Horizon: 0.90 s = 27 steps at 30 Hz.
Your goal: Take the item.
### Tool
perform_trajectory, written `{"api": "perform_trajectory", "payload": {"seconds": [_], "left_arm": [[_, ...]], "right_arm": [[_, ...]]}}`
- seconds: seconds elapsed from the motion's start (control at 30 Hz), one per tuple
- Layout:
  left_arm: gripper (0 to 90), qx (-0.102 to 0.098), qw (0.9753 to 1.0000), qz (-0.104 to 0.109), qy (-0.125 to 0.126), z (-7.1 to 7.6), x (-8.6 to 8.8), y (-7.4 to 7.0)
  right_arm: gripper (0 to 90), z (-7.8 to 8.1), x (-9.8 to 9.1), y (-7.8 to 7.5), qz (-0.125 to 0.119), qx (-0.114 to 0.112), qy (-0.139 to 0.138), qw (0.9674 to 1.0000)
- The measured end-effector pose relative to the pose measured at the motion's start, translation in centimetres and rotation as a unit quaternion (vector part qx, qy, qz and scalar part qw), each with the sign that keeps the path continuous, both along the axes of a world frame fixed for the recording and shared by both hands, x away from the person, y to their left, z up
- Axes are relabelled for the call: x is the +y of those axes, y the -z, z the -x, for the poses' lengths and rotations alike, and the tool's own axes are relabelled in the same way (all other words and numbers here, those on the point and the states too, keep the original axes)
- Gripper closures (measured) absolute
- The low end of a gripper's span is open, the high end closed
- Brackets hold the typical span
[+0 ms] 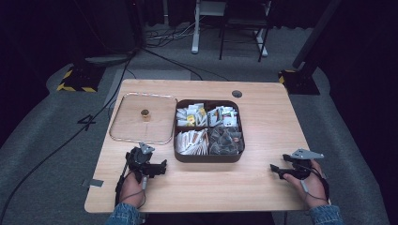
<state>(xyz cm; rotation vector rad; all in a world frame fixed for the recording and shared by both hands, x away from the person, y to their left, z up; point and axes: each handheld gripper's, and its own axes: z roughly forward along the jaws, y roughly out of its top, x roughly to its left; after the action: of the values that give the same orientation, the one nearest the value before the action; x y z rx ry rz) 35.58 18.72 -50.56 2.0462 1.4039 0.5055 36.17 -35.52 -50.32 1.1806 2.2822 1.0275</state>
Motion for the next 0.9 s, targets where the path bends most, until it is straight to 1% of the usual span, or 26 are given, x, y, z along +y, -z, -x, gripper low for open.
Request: {"api": "perform_trajectory", "payload": {"seconds": [0.4, 0.43, 0.47, 0.5, 0.53, 0.57, 0.6, 0.7, 0.73, 0.77, 0.87, 0.9], "left_arm": [[0.0, 0.000, 1.0000, 0.001, 0.003, 0.0, 0.1, 0.0], [0.0, 0.000, 0.9999, 0.002, 0.010, -0.1, 0.2, 0.0], [0.2, 0.001, 1.0000, 0.004, 0.008, -0.2, 0.3, 0.0], [0.2, 0.002, 1.0000, 0.002, 0.001, -0.3, 0.3, 0.0], [0.0, 0.002, 1.0000, 0.002, 0.001, -0.3, 0.3, 0.0], [0.0, 0.002, 1.0000, 0.002, 0.001, -0.3, 0.3, 0.0], [0.0, 0.002, 1.0000, 0.002, 0.001, -0.3, 0.3, 0.0], [0.0, 0.002, 1.0000, 0.002, 0.000, -0.3, 0.3, 0.0], [0.0, 0.002, 1.0000, 0.002, 0.000, -0.3, 0.3, 0.0], [0.0, 0.002, 1.0000, 0.002, 0.000, -0.3, 0.3, 0.0], [0.0, 0.002, 1.0000, 0.002, 0.000, -0.3, 0.3, 0.0], [0.0, 0.002, 1.0000, 0.002, 0.001, -0.3, 0.3, 0.0]], "right_arm": [[26.7, -0.2, 0.1, 0.0, 0.001, 0.001, -0.001, 1.0000], [29.8, -0.3, 0.1, -0.1, 0.001, 0.002, 0.000, 1.0000], [40.0, -0.3, 0.0, -0.2, -0.013, 0.005, -0.005, 0.9999], [41.4, -0.4, -0.1, -0.3, -0.051, 0.016, -0.012, 0.9985], [40.6, -0.4, 0.0, -0.6, -0.083, 0.021, -0.008, 0.9963], [40.8, -0.4, 0.0, -0.8, -0.082, 0.015, -0.007, 0.9965], [40.5, -0.6, 0.1, -1.4, -0.061, -0.003, -0.010, 0.9981], [40.8, -0.7, 0.3, -1.9, -0.057, -0.005, -0.011, 0.9983], [40.8, -0.8, 0.4, -2.3, -0.052, -0.010, -0.015, 0.9985], [40.8, -1.0, 0.6, -2.9, -0.039, -0.014, -0.015, 0.9990], [39.9, -1.2, 0.7, -3.3, -0.043, -0.015, -0.011, 0.9989], [37.8, -1.7, 0.9, -3.9, -0.047, -0.010, -0.008, 0.9988]]}}
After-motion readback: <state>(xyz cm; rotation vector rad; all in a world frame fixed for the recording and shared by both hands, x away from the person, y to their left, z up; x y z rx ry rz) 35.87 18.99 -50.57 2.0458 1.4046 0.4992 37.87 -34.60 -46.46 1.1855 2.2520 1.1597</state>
